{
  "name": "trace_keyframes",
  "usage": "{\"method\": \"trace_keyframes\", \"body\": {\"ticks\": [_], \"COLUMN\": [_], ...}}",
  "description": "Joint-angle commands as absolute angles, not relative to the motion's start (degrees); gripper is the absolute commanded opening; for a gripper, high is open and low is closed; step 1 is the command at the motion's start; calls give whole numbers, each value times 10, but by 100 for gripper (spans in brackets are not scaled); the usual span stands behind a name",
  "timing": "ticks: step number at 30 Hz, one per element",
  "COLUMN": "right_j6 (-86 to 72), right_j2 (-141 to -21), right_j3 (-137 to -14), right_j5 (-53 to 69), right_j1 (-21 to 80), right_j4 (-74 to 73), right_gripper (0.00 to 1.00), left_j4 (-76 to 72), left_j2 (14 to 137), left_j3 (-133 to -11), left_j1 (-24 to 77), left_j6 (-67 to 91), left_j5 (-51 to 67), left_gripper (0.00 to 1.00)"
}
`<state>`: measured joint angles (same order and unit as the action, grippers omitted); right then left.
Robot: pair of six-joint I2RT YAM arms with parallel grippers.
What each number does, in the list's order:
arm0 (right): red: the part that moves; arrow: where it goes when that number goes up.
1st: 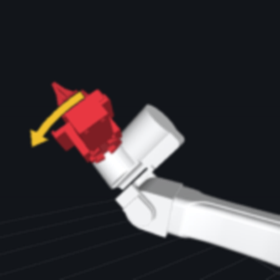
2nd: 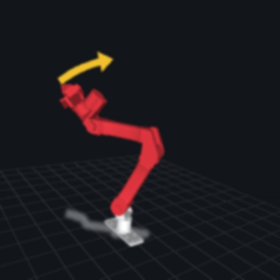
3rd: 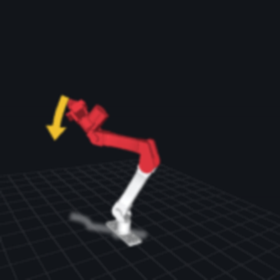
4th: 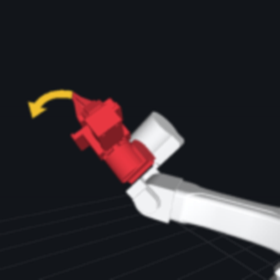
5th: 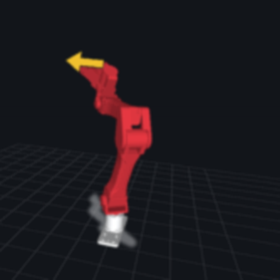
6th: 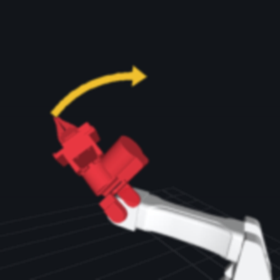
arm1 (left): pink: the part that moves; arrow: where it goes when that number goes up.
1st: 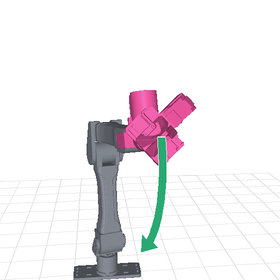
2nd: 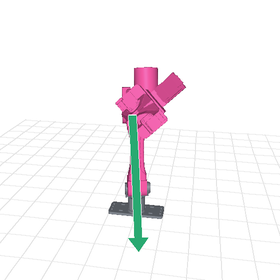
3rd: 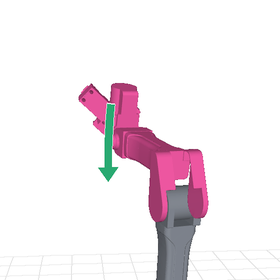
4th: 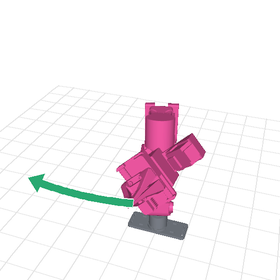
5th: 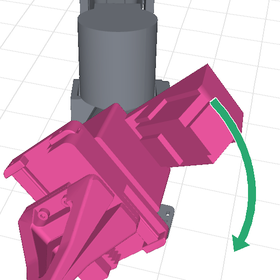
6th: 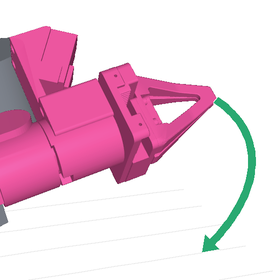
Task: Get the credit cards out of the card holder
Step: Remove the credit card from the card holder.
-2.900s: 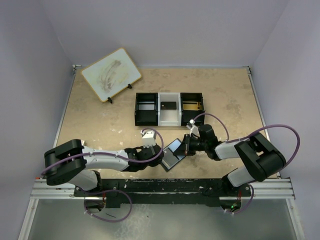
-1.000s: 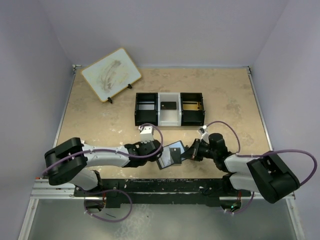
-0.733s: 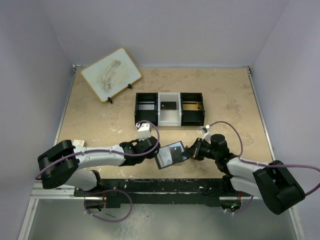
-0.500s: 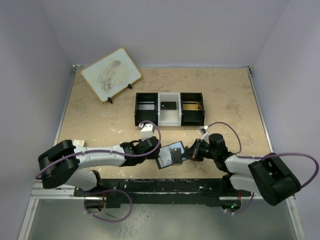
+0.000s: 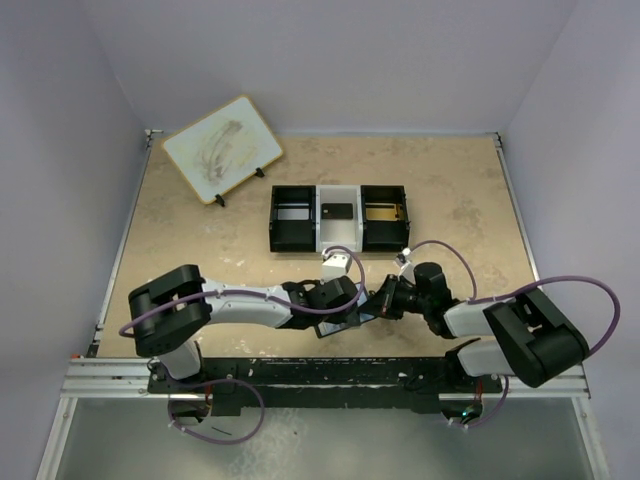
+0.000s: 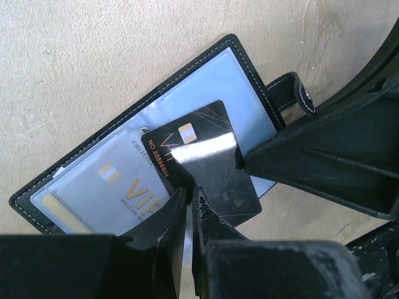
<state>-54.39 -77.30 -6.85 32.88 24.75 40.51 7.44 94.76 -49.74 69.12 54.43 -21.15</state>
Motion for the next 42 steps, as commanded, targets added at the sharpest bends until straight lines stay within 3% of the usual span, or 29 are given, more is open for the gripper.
{"method": "trace_keyframes", "body": {"ticks": [1,7,13,18,31,42], "right_j6": [-527,-526,-527,-523,-495,-500], "right_j2": [-775,-783,-790,-791,-801,-807], "right_j3": [-78,-83,-84,-84,-89,-104], "right_j5": [332,333,336,328,332,398], "right_j1": [250,250,249,250,249,250], "right_j4": [406,409,414,402,379,442], "right_gripper": [9,9,20,23,29,19], "left_j4": [98,92,83,73,104,125], "left_j2": [950,920,900,876,962,960], "left_j3": [-503,-490,-485,-468,-458,-443], "left_j1": [696,698,700,700,706,710], "left_j6": [550,551,549,548,579,596], "left_j5": [-231,-237,-237,-240,-240,-251], "left_gripper": [5,5,7,9,2,0]}}
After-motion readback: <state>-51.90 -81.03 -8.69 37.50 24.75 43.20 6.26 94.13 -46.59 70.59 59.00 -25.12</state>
